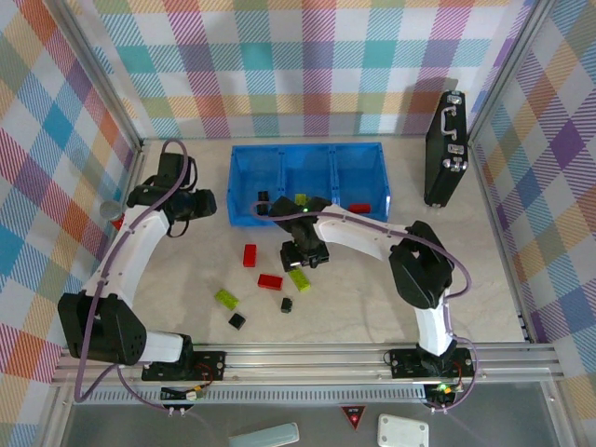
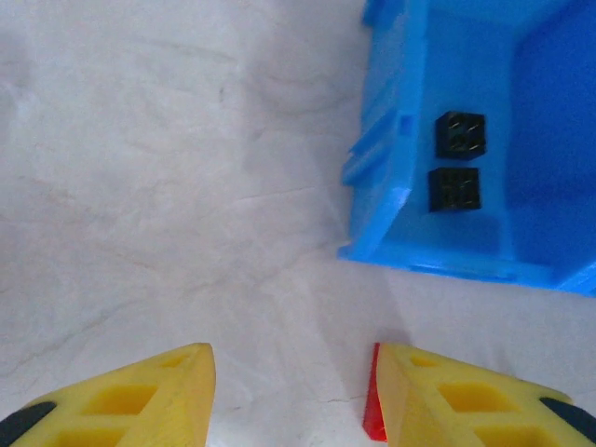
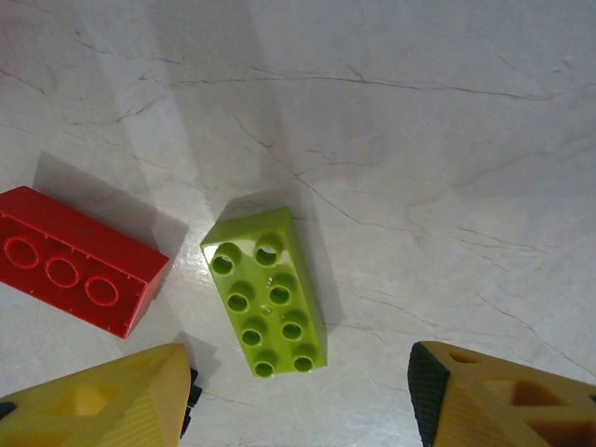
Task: Sort the legos into containers by color
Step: Pick up the lego from the bottom-center of the table.
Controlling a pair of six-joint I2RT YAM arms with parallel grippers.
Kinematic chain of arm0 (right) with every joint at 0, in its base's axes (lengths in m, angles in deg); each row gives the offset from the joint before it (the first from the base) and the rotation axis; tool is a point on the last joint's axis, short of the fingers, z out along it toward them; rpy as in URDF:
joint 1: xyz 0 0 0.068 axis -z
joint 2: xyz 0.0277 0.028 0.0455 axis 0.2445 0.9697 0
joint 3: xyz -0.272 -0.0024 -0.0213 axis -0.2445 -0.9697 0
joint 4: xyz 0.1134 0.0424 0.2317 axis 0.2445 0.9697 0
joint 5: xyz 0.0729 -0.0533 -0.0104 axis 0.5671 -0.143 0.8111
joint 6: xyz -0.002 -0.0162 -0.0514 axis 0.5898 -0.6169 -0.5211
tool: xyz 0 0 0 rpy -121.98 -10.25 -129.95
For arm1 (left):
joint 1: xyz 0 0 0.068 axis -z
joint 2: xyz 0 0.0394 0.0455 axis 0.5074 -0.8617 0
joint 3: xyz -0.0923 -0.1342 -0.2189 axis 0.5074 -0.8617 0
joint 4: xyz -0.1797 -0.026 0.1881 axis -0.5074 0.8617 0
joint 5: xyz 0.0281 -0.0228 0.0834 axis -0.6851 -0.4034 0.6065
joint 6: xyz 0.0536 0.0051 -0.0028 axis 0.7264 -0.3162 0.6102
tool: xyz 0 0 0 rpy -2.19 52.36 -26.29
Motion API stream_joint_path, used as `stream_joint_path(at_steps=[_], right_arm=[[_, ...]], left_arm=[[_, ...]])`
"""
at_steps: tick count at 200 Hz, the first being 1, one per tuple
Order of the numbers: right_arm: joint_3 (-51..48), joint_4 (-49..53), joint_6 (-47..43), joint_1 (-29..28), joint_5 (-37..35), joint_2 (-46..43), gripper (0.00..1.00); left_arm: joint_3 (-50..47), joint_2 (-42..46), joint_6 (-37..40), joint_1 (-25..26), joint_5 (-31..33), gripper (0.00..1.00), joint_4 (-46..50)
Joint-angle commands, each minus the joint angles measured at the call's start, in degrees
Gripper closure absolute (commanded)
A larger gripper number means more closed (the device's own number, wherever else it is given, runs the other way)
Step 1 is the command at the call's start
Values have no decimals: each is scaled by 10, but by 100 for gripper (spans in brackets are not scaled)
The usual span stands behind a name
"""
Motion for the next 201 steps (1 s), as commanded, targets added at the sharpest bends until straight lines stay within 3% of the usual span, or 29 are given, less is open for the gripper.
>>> stream_joint_path(at_steps=[1,103,201], right_arm=[[29,27,-15,-8,1,23,36],[103,57,-36,-34,-30,111,39],[97,63,-38,-39,-39,131,49]], left_arm=[[-32,22,19,-8,6,51,-7],[-79,37,34,-12,6,51,-47],[-82,38,37,-12,0,51,-45]])
